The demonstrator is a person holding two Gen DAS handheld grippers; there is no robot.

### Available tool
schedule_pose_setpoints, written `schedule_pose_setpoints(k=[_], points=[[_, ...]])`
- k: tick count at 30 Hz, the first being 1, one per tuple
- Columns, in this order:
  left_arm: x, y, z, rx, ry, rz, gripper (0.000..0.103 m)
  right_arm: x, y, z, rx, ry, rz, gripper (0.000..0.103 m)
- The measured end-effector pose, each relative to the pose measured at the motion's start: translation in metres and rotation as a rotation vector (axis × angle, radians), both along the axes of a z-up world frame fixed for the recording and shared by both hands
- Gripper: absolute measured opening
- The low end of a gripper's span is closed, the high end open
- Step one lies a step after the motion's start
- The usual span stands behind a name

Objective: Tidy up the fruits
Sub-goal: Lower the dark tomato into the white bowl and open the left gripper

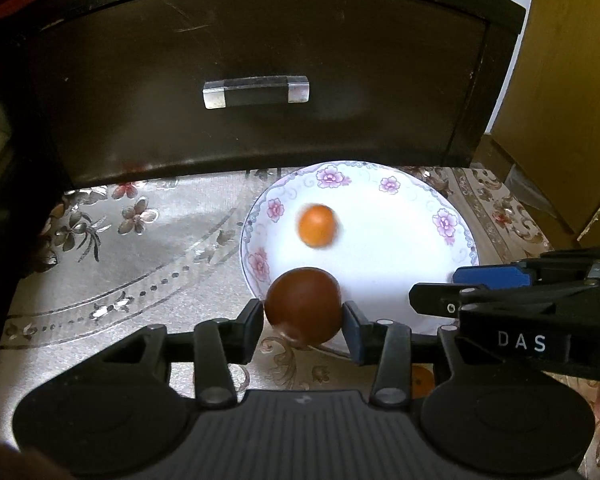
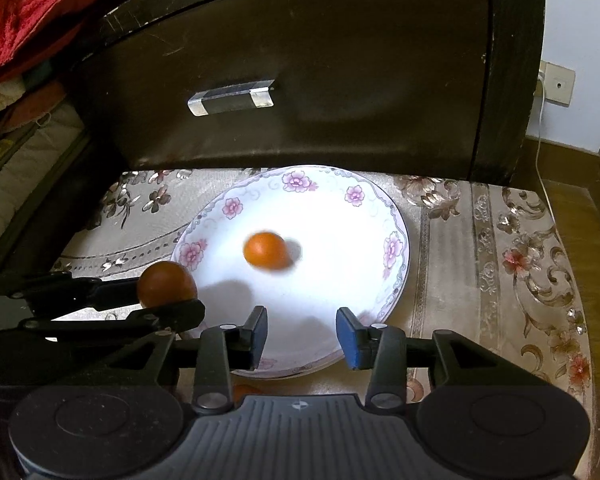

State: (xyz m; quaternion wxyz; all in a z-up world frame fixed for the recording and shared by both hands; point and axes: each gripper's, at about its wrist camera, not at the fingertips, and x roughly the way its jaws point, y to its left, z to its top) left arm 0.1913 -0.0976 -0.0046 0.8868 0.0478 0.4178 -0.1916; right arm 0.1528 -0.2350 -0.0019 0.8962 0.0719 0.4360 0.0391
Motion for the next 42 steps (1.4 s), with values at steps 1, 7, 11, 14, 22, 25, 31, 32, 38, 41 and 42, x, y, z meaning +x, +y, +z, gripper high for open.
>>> schedule_pose_setpoints(k=[1,7,11,14,22,25,31,32,38,41,42], points=[[0.0,0.0,0.0,0.0,-0.001,0.0,0.048,0.0,0.0,0.0,0.0,0.0,-0.001,0.037],[-0.001,0.001,0.002,0.004,-0.012,0.002,0.049,-0.002,-0.001,0.002,0.001,-0.005,-0.007,0.039],[-0.002,0.002,0.003,0.004,-0.015,0.005,0.049,-0.003,0.0,0.004,-0.001,-0.013,-0.008,0.042],[-0.003,0.002,0.004,0.009,-0.022,0.007,0.049,-0.005,0.0,0.005,-0.002,-0.017,-0.008,0.042],[-0.008,0.001,0.007,0.029,-0.043,0.004,0.05,-0.008,0.002,0.007,-0.001,-0.021,-0.008,0.042],[-0.011,0.001,0.009,0.043,-0.054,0.003,0.05,-0.009,0.004,0.008,0.001,-0.019,-0.007,0.042],[-0.02,0.008,0.012,0.056,-0.068,0.001,0.05,-0.017,0.01,0.009,0.007,-0.015,0.012,0.045],[-0.021,0.009,0.013,0.056,-0.068,0.001,0.05,-0.019,0.01,0.009,0.008,-0.013,0.014,0.045],[-0.032,0.016,0.015,0.061,-0.072,-0.016,0.055,-0.028,0.015,0.011,0.006,-0.013,0.037,0.048],[-0.038,0.022,0.014,0.063,-0.065,-0.021,0.057,-0.033,0.016,0.012,0.002,-0.007,0.049,0.051],[-0.041,0.025,0.013,0.068,-0.064,-0.02,0.057,-0.034,0.017,0.011,0.0,-0.006,0.052,0.051]])
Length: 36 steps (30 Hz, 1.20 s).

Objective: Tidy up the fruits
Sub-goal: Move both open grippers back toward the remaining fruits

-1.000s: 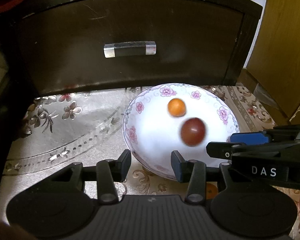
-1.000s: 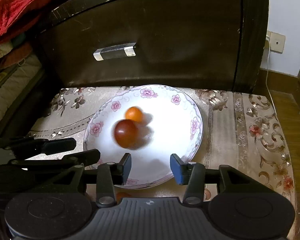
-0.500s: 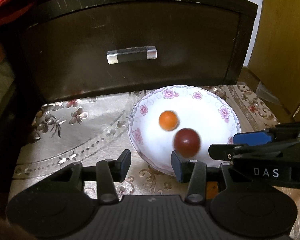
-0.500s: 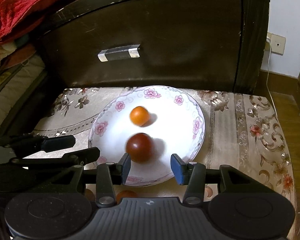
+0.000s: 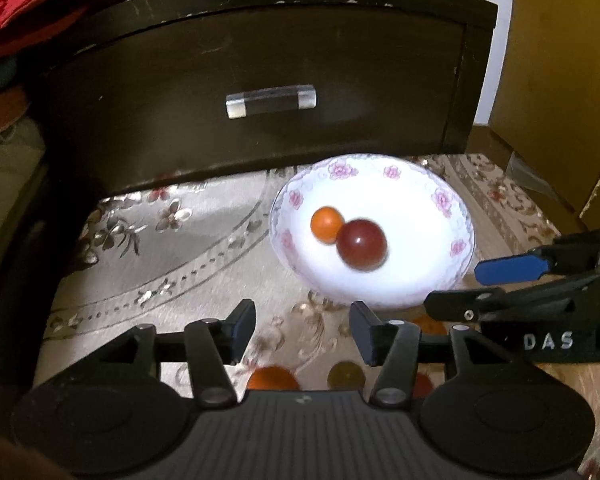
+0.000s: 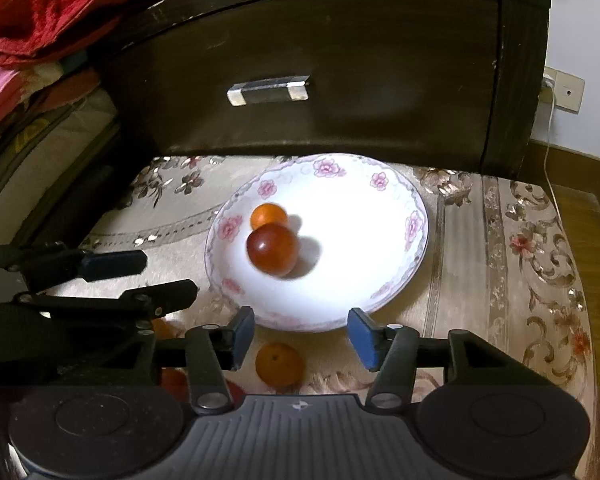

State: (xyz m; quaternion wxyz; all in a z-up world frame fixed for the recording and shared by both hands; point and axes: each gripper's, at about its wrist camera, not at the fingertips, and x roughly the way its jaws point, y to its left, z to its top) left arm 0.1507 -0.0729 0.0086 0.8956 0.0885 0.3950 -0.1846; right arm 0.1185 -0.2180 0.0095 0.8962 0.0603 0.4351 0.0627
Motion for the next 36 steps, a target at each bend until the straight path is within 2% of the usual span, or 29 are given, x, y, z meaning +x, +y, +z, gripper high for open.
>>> schedule_pose_setpoints(k=[9,14,21,27,32,36], points=[[-0.025,0.032,-0.01,0.051,0.05,0.016,0.057,-0.009,0.008,-0.007,-0.012,0.04,0.038,0.051],[-0.041,0.045,-0.012,0.045,0.082,0.012,0.057,-0.016,0.01,-0.008,-0.004,0.056,0.058,0.051],[-0.058,0.034,-0.012,0.035,0.095,-0.059,0.057,-0.028,0.017,-0.011,-0.015,0.071,0.103,0.051],[-0.071,0.016,-0.024,0.019,0.131,-0.142,0.057,-0.03,0.022,-0.017,-0.033,0.082,0.14,0.051],[-0.069,0.01,-0.034,-0.009,0.132,-0.145,0.057,-0.028,0.023,-0.019,-0.028,0.084,0.149,0.051],[-0.067,0.007,-0.04,-0.012,0.138,-0.139,0.05,-0.026,0.025,-0.019,-0.025,0.091,0.161,0.051]])
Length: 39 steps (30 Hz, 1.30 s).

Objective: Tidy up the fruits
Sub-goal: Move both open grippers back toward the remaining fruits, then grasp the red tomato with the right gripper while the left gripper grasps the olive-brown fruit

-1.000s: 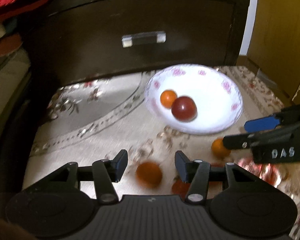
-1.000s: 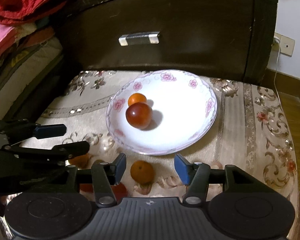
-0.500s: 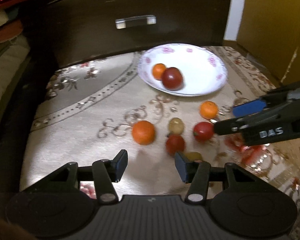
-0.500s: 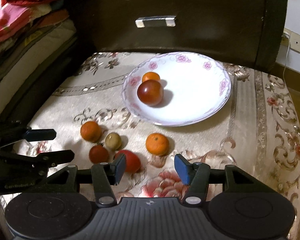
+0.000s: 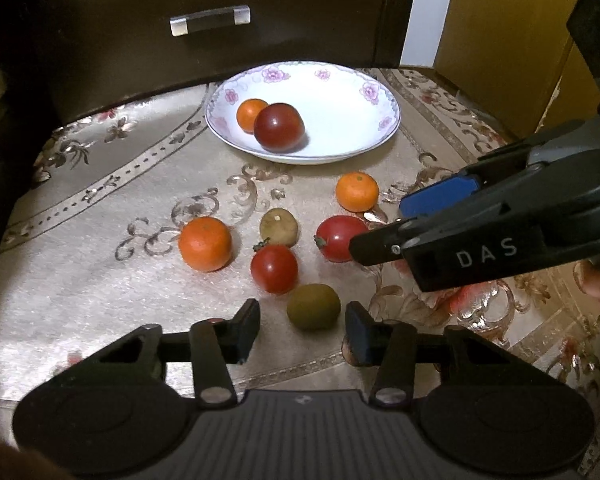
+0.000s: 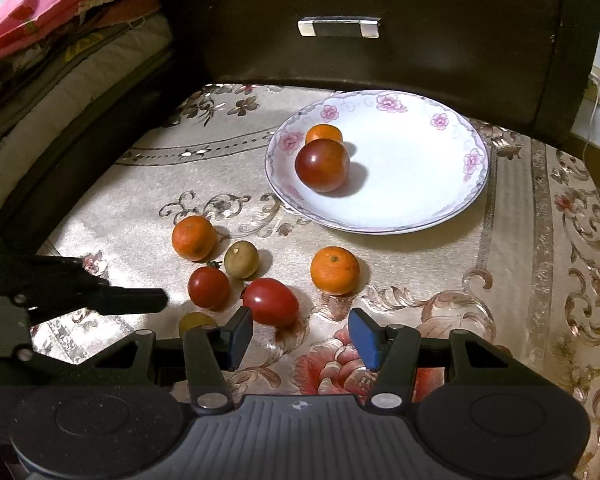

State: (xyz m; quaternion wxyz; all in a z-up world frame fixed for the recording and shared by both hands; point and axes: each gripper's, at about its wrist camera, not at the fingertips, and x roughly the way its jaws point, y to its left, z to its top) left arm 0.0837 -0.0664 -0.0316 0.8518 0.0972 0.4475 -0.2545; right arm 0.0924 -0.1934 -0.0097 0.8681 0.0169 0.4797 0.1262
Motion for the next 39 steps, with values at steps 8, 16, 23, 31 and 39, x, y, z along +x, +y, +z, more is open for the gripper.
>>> schedule_pose_setpoints(k=[8,16,23,31,39], points=[[0.001,-0.001,-0.003,0.0,-0.009,0.002,0.036,0.001,0.003,-0.004,-0.002,0.024,0.026,0.051],[0.0,0.007,-0.001,0.03,0.001,-0.002,0.035,0.003,0.009,-0.007,0.001,0.029,0.057,0.046],[0.001,0.015,-0.001,0.028,0.015,0.011,0.035,0.012,0.02,-0.012,-0.001,0.027,0.08,0.045],[0.0,0.013,-0.003,0.03,0.01,0.007,0.036,0.016,0.028,-0.014,-0.043,-0.008,0.092,0.037],[0.0,0.011,-0.001,0.045,0.004,0.001,0.036,0.01,0.032,-0.012,-0.103,-0.007,0.111,0.029]])
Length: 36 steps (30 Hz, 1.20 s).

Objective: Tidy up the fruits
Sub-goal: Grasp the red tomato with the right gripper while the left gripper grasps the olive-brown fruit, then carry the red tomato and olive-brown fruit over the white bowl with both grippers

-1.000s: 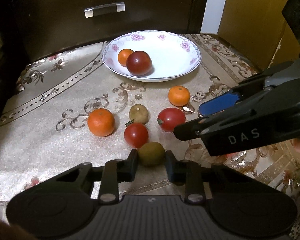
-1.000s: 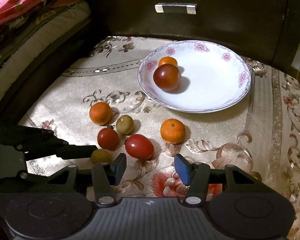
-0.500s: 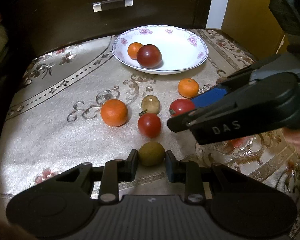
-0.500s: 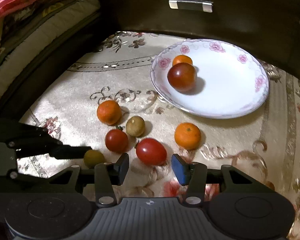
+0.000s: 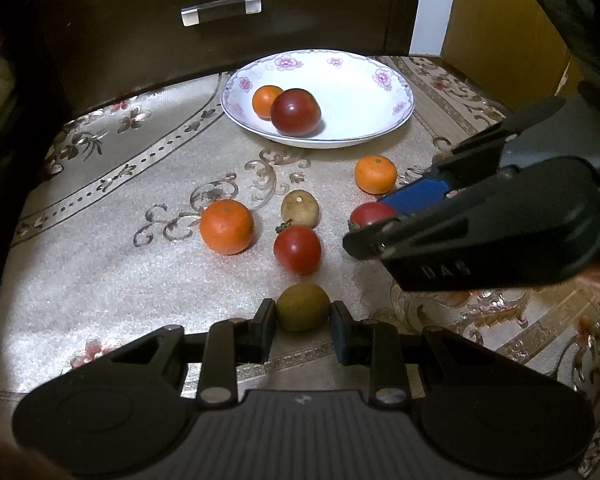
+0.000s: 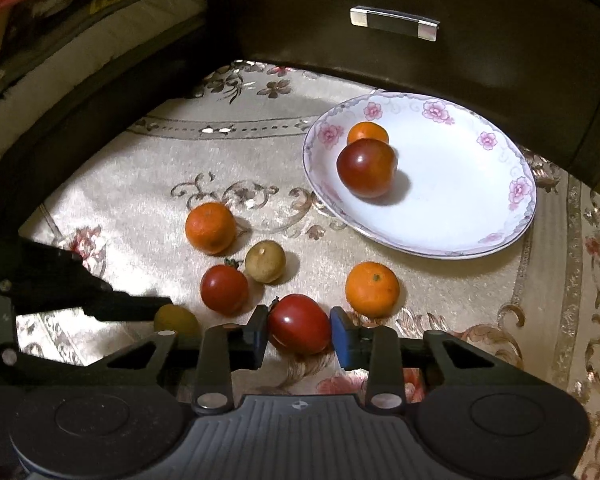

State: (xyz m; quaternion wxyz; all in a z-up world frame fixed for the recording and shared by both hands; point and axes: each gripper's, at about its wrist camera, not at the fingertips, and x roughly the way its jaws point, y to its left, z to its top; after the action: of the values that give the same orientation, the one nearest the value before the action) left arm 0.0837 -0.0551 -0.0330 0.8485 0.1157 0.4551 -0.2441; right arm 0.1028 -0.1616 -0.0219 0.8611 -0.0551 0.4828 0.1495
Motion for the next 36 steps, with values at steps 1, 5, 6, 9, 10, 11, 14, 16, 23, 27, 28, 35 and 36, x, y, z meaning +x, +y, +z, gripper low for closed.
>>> schedule_pose_setpoints(k=[1,5,6,9,10,11,14,16,23,27,28,35,36], points=[[-0.0002,-0.0005,0.0002,0.003,-0.001,-0.001,0.036,-0.0016,0.0003,0.0004,-0.003,0.001,0.005,0.029],[0.0,-0.0021,0.0006,0.019,-0.003,-0.006,0.036,-0.0055,-0.001,0.0019,-0.004,0.016,0.006,0.029],[0.0001,-0.0023,0.0003,0.021,-0.004,-0.009,0.036,-0.0062,-0.0011,0.0023,-0.007,0.018,0.006,0.029],[-0.0003,-0.003,-0.0002,0.031,-0.01,-0.019,0.036,-0.0073,-0.0007,0.0021,-0.017,0.024,0.018,0.029],[-0.0007,-0.0033,-0.0003,0.034,-0.012,-0.02,0.036,-0.0074,-0.0004,0.0018,-0.017,0.023,0.018,0.029],[-0.001,-0.0036,-0.0006,0.036,-0.014,-0.022,0.036,-0.007,-0.0002,0.0015,-0.02,0.024,0.02,0.03],[-0.002,-0.0048,-0.001,0.046,-0.023,-0.032,0.036,-0.0065,0.0021,0.0004,-0.031,0.024,0.031,0.033],[-0.0026,-0.005,-0.0013,0.048,-0.027,-0.034,0.036,-0.0077,0.0034,0.0003,-0.043,0.018,0.039,0.034],[-0.0033,-0.0072,-0.0006,0.069,-0.036,-0.046,0.035,-0.0075,0.0023,0.0014,-0.049,0.014,0.029,0.029],[-0.0029,-0.0078,-0.0002,0.077,-0.038,-0.048,0.035,-0.0084,0.0016,0.0022,-0.05,0.018,0.024,0.029],[-0.0028,-0.0081,0.0002,0.079,-0.04,-0.047,0.035,-0.0085,0.0013,0.0024,-0.05,0.018,0.023,0.029],[0.0009,-0.006,0.0064,0.082,-0.059,-0.031,0.035,-0.0088,0.0034,0.0056,-0.05,0.009,0.025,0.029],[0.0014,-0.0056,0.0067,0.084,-0.061,-0.031,0.035,-0.0089,0.0033,0.0064,-0.049,0.007,0.025,0.029]])
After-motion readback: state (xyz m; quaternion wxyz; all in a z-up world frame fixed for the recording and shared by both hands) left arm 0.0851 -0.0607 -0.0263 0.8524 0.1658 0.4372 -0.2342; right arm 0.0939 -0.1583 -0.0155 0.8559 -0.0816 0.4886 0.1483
